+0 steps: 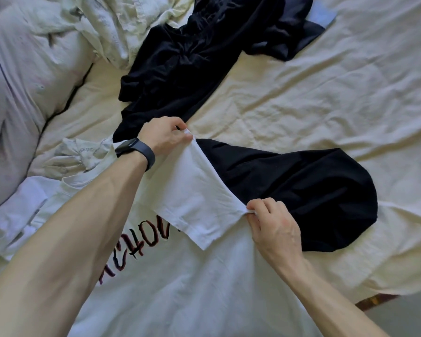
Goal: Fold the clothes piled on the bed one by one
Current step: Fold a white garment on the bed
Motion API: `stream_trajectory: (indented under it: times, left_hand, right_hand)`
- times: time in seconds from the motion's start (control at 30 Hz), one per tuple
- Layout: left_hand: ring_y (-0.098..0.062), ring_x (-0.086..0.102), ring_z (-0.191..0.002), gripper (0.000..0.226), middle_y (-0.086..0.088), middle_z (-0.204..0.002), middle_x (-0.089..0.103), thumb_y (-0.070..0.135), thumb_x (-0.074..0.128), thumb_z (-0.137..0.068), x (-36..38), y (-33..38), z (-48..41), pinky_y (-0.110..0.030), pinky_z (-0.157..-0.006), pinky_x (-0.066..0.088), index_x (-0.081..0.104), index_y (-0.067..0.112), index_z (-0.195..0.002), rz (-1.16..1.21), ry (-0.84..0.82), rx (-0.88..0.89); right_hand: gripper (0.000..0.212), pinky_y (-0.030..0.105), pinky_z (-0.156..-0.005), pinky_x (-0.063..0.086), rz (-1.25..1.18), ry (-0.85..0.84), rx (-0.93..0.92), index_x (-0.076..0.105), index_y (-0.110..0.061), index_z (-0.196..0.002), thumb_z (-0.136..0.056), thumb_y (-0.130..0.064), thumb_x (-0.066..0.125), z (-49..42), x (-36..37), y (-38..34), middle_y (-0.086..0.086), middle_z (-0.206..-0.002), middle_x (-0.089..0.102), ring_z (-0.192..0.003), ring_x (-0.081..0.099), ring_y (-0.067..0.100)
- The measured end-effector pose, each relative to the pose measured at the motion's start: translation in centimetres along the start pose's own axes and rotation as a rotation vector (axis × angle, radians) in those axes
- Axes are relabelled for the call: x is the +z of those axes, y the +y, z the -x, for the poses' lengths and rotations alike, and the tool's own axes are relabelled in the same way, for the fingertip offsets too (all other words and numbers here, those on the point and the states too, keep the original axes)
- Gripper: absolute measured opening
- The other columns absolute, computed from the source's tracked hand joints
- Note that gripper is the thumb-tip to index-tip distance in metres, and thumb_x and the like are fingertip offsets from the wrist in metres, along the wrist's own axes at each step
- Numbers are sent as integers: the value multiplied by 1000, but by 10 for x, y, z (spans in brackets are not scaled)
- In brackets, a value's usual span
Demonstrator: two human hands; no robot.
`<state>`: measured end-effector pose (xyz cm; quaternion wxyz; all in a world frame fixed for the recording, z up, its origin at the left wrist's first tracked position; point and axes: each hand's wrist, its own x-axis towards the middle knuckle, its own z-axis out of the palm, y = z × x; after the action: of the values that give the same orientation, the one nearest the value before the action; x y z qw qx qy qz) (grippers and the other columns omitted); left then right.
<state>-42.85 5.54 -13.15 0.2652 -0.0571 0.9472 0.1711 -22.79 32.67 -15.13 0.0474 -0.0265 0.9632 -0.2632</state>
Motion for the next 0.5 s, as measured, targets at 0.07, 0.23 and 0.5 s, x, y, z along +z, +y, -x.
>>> stream_trajectory:
  times: [0.07, 0.23, 0.5]
  left_hand:
    - [-17, 61, -91, 22, 12, -84, 64, 54, 64, -86, 1, 1, -4, -39, -88, 50, 69, 34, -95, 66, 2, -17]
    - [-14, 63, -84, 30, 7, -86, 66, 54, 66, -88, 6, 0, -11, -29, -69, 49, 66, 24, -84, 228, 49, -6]
    - [-21, 57, -114, 37, 5, -118, 64, 52, 56, -93, 30, 9, 16, -41, -101, 42, 64, 27, -118, -15, 339, 19]
  right_hand:
    - [11, 38, -43, 47, -36, 5, 27, 70, -12, -92, -85, -9, 79, 2, 0, 0, 0, -82, 62, -64, 56, 25]
    - [10, 37, -42, 47, -139, 85, 116, 70, -12, -94, -88, -4, 74, 12, 3, 0, -3, -87, 63, -67, 60, 19]
    - [31, 32, -61, 43, 19, -51, 134, 67, -13, -109, -80, -17, 74, 7, 3, -3, 2, -107, 62, -88, 58, 26]
